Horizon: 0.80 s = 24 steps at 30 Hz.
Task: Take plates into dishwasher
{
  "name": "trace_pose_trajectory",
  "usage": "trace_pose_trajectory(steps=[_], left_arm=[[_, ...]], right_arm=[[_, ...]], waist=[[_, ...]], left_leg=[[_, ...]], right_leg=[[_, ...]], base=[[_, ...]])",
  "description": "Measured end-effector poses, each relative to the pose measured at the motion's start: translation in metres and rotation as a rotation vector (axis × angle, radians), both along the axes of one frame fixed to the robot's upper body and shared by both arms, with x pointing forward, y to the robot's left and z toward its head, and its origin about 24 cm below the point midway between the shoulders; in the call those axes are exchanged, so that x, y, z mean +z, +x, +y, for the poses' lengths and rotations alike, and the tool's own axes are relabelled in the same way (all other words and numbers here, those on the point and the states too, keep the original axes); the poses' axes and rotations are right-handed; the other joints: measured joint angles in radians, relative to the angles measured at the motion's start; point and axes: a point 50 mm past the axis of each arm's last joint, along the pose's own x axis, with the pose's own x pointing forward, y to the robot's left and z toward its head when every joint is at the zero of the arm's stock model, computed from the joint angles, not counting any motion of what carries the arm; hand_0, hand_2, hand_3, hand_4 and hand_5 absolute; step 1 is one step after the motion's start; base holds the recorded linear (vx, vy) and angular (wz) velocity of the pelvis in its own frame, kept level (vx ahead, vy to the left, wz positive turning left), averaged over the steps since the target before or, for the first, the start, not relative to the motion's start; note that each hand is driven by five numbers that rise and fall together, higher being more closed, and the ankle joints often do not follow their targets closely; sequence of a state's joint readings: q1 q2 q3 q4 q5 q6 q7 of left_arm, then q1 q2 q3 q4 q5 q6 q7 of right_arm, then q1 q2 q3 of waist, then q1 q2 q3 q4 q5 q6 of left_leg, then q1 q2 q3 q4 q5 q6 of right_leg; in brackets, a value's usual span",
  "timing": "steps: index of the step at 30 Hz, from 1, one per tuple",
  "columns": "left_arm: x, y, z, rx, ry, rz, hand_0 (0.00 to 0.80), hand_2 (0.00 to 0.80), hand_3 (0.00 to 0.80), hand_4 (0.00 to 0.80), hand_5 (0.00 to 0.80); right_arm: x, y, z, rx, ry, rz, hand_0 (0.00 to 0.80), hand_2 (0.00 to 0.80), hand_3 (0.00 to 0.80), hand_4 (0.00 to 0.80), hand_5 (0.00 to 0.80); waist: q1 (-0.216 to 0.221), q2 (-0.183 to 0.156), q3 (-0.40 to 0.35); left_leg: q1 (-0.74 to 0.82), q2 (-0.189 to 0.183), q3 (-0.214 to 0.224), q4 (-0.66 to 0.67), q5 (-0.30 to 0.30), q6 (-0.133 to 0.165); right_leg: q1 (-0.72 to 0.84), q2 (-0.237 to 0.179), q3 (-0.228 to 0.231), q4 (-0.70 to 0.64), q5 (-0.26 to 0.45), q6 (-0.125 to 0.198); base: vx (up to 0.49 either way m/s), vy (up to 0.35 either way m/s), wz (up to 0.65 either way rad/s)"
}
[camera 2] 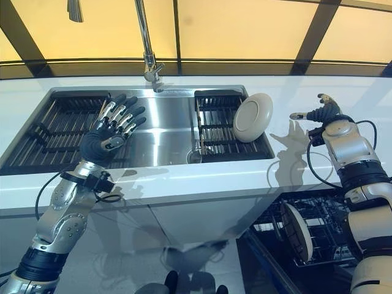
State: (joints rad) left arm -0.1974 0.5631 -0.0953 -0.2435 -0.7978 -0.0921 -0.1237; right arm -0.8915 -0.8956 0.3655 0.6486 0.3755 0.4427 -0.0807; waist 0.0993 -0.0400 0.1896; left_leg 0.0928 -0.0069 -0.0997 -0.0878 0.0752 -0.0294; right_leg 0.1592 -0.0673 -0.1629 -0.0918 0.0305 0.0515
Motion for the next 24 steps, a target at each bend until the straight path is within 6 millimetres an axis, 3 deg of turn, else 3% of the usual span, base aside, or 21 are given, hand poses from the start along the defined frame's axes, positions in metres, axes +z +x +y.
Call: trace_pose_trajectory(steps=[9,24], left_arm=[[0.007,0.003,-0.007,-0.003,0.029,-0.033,0.0,0.0,0.0,0.0,0.0],[0.003,0.004,-0.012,0.0,0.02,-0.016,0.0,0.0,0.0,0.0,0.0]], right_arm=[[-0.025,0.013,0.04,0.098,0.137,0.045,0.0,0.0,0.0,0.0,0.0],[-0.031,0.014,0.045,0.104,0.171,0.079,0.0,0.0,0.0,0.0,0.0]], waist=[[-0.001,0.007,0.016],[0.002,0.008,0.016]], left_leg=[[0.018,-0.002,-0.012,0.0,0.004,0.0],[0.023,-0.004,-0.017,0.0,0.009,0.001]], right_leg=[[0.023,-0.001,-0.002,-0.001,-0.001,0.0],[0.034,-0.002,-0.004,-0.001,-0.001,0.001]], base=[[0.004,0.01,0.03],[0.001,0.005,0.02]])
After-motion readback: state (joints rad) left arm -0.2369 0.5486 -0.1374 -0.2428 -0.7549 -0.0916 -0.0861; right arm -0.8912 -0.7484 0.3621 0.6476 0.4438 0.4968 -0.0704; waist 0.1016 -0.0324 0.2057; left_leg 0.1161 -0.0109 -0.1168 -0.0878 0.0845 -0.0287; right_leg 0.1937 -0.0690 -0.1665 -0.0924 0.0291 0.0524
